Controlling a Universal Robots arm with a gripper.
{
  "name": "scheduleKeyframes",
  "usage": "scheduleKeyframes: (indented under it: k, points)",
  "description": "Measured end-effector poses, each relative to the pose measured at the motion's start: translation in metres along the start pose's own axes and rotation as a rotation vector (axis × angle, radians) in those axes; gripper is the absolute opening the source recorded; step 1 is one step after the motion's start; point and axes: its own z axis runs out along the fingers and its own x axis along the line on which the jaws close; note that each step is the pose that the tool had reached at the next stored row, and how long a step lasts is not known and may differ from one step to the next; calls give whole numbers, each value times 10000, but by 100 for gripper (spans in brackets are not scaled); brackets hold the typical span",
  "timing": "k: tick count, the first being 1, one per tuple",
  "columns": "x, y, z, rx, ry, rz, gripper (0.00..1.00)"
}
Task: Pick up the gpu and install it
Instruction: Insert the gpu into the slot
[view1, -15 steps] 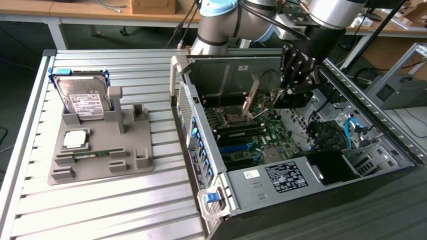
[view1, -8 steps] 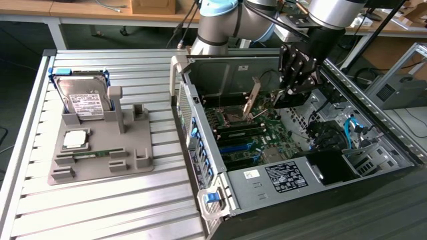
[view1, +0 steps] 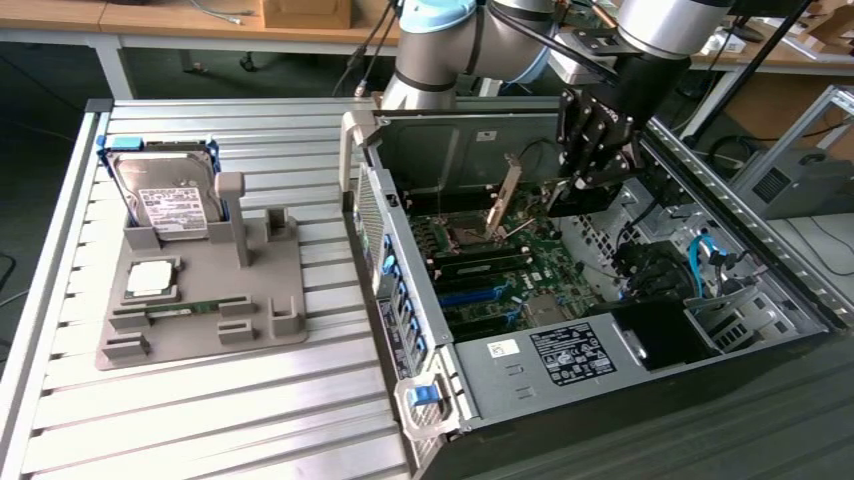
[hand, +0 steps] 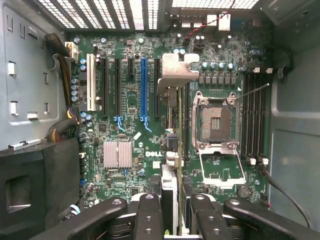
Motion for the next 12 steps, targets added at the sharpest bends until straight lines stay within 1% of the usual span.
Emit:
scheduleKeyframes:
  k: [4, 12]
  points:
    - [0, 4, 0, 0, 0, 1, 27]
    - [21, 80, 2, 1, 0, 0, 27]
